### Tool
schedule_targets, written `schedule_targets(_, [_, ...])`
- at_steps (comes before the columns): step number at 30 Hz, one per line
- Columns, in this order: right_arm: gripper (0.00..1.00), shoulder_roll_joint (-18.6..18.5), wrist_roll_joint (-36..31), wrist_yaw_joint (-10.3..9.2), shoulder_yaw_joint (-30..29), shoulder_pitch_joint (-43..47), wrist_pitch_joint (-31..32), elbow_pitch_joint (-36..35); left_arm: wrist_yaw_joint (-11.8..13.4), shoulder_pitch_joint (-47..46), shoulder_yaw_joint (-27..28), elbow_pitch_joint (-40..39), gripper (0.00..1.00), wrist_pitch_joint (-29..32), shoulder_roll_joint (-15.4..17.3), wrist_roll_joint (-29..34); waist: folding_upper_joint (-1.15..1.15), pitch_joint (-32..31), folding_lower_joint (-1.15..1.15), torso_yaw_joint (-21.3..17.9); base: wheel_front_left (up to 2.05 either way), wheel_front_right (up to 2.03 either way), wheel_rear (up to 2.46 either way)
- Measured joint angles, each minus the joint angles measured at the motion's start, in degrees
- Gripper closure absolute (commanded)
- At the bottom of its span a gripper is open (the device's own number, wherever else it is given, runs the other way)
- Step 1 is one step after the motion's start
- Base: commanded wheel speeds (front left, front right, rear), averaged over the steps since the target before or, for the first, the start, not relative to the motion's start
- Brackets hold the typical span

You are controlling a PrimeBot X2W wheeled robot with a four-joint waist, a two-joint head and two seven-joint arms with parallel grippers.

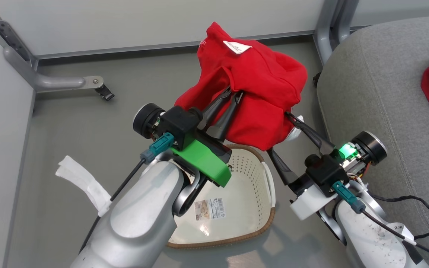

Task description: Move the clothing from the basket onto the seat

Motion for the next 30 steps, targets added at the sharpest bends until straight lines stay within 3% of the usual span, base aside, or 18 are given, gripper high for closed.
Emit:
schedule_targets(13, [0.0,2.9,-0.3,0.0,-0.9,-2.1,0.0,1.7,0.6,-0.7,-1.5,-2.3,1.0,0.3,-0.7,-1.6,0.0,1.4,0.0,0.7,0.0,0.0,0.0])
schedule_targets(14, [0.31,3.2,0.1,0.0,-0.8,-2.1,0.0,2.0,0.6,-0.7,-1.6,-2.3,1.0,0.3,-0.7,-1.7,0.0,1.5,0.0,0.7,0.0,0.0,0.0])
schedule_targets(15, [0.79,3.3,0.4,0.0,-0.8,-2.1,0.0,2.0,0.6,-0.7,-1.7,-2.4,1.0,0.3,-0.7,-1.8,0.0,1.6,0.0,0.8,0.0,0.0,0.0])
schedule_targets(16, [1.0,3.5,0.7,0.0,-0.9,-2.2,0.0,1.9,0.7,-0.7,-1.7,-2.4,1.0,0.3,-0.7,-1.8,0.0,1.8,0.0,0.9,0.0,0.0,0.0])
schedule_targets(30, [1.0,3.8,2.3,0.0,-1.5,-2.1,0.0,1.8,0.9,-0.8,-1.5,-1.5,1.0,0.3,-0.5,-1.9,0.0,1.7,0.0,0.6,0.0,0.0,0.0])
